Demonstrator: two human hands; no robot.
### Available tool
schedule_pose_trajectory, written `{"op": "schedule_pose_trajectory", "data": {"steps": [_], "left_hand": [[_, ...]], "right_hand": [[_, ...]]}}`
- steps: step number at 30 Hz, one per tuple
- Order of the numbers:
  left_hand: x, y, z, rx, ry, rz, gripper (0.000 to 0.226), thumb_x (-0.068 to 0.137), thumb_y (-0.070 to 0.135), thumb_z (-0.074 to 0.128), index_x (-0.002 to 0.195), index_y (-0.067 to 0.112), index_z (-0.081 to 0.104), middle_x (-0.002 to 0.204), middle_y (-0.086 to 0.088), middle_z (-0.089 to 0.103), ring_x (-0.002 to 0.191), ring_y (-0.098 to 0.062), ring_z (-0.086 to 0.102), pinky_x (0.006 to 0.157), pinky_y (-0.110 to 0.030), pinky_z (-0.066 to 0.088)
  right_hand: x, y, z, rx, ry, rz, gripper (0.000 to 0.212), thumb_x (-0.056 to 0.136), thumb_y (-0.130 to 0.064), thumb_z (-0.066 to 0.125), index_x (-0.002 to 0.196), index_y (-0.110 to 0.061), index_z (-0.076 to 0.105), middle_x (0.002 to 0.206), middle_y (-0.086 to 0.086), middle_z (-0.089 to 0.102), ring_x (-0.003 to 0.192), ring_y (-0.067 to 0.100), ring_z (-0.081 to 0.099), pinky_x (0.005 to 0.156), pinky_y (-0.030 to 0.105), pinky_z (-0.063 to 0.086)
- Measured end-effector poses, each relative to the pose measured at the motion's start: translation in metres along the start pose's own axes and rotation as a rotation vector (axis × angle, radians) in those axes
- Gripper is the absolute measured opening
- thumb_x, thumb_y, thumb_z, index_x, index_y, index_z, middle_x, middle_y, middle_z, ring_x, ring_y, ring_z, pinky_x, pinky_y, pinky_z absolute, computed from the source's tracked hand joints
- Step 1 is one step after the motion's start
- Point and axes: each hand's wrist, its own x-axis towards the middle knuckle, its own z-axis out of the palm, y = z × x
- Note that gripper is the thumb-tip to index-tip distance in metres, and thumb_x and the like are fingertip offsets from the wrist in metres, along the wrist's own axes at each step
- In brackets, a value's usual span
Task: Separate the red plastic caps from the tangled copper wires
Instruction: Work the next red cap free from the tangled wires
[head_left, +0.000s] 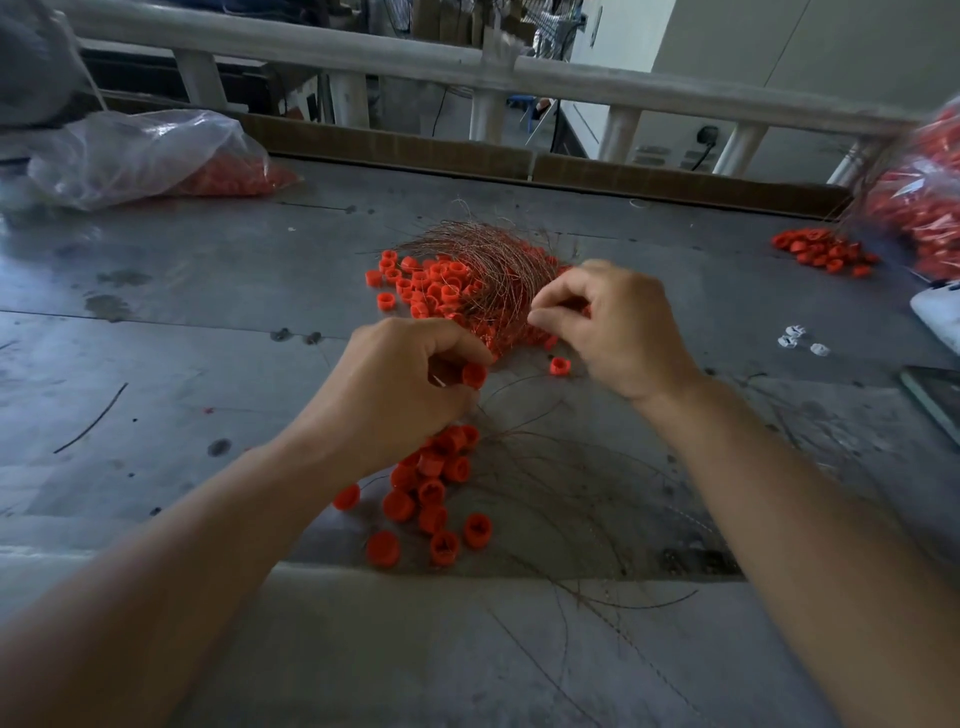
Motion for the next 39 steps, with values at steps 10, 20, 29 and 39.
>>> {"op": "schedule_pose_trajectory", "data": {"steps": [10, 20, 29, 39], "left_hand": [[-0.002, 0.004, -0.001, 0.007, 0.016, 0.097, 0.042, 0.070, 0.005, 0.074, 0.077, 0.044, 0.059, 0.095, 0.023, 0.059, 0.083, 0.005, 0.059, 0.074, -0.014, 0.051], [-0.001, -0.002, 0.004, 0.087, 0.001, 0.106, 0.043, 0.070, 0.007, 0.076, 0.077, 0.045, 0.058, 0.093, 0.027, 0.056, 0.090, 0.007, 0.055, 0.077, -0.009, 0.046], [0.000, -0.003, 0.001, 0.136, 0.047, 0.098, 0.023, 0.072, 0.005, 0.074, 0.089, 0.021, 0.071, 0.083, 0.026, 0.056, 0.076, 0.022, 0.050, 0.068, 0.003, 0.037], [-0.002, -0.001, 0.000, 0.165, 0.055, 0.083, 0.024, 0.073, 0.008, 0.074, 0.092, 0.022, 0.071, 0.083, 0.026, 0.057, 0.077, 0.021, 0.051, 0.069, 0.003, 0.037]], "right_hand": [[-0.007, -0.010, -0.032, 0.241, 0.103, -0.019, 0.023, 0.076, -0.016, 0.072, 0.070, -0.033, 0.057, 0.074, -0.018, 0.058, 0.064, -0.005, 0.055, 0.063, 0.008, 0.044], [-0.010, 0.018, -0.024, -0.132, -0.170, 0.193, 0.004, 0.078, -0.016, 0.070, 0.078, -0.019, 0.067, 0.071, -0.017, 0.049, 0.080, 0.011, 0.055, 0.073, 0.025, 0.043], [-0.009, -0.011, -0.015, 0.030, -0.001, -0.050, 0.015, 0.085, -0.025, 0.063, 0.089, -0.012, 0.069, 0.091, 0.001, 0.064, 0.089, 0.018, 0.058, 0.081, 0.032, 0.046], [-0.005, 0.002, 0.013, -0.322, -0.092, -0.166, 0.012, 0.084, -0.015, 0.063, 0.093, -0.016, 0.072, 0.095, 0.003, 0.068, 0.095, 0.021, 0.054, 0.088, 0.027, 0.025]]}}
